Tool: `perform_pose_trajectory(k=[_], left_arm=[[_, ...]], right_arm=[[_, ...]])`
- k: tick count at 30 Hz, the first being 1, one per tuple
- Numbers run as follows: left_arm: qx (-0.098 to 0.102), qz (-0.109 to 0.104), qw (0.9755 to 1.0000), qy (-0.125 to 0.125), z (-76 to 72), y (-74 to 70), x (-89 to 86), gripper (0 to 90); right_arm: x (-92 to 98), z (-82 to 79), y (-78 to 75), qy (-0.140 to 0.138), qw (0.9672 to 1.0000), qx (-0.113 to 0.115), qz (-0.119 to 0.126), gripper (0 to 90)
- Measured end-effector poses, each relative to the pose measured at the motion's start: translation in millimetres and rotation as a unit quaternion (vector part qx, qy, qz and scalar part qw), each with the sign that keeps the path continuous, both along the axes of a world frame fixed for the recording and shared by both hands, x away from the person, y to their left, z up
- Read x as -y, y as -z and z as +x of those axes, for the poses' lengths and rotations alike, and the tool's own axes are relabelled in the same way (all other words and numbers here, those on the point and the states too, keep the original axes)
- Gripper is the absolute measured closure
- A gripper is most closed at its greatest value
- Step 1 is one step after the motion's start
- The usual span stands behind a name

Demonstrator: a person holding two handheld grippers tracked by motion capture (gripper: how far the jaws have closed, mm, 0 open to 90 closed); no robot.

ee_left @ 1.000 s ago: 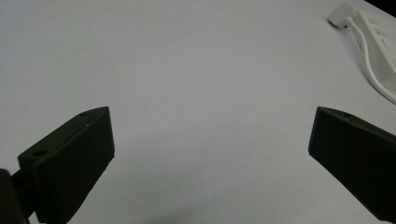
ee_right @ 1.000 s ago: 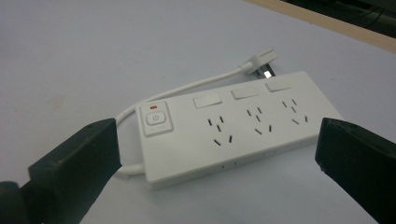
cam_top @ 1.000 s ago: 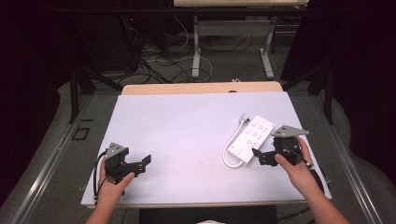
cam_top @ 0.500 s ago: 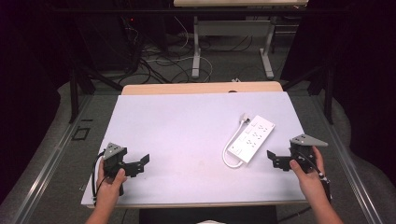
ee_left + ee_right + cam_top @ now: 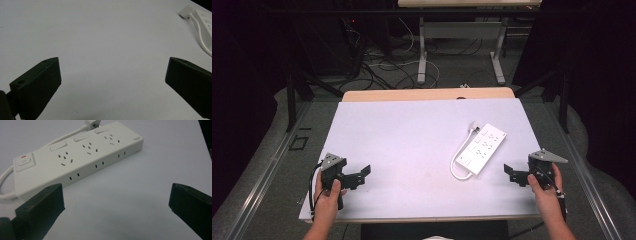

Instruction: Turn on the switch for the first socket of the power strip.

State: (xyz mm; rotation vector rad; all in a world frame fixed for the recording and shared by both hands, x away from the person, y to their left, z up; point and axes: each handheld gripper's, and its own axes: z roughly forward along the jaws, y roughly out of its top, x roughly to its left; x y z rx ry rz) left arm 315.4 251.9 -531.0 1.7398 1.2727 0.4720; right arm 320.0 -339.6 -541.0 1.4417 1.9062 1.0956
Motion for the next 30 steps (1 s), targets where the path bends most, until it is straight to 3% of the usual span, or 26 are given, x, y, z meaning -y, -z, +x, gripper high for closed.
perform_pose_trajectory(k=[12, 30], left_arm=[[-0.001, 0.002, 1.0, 0.002, 0.5, 0.3, -0.9, 0.4], [-0.004, 0.004, 1.0, 0.002, 1.7, 0.4, -2.7, 0.4]], right_arm=[[9.2, 2.2, 11.9, 0.016, 0.9996, -0.018, 0.015, 0.0], [17.7, 2.1, 16.7, 0.039, 0.9975, -0.034, 0.047, 0.0]])
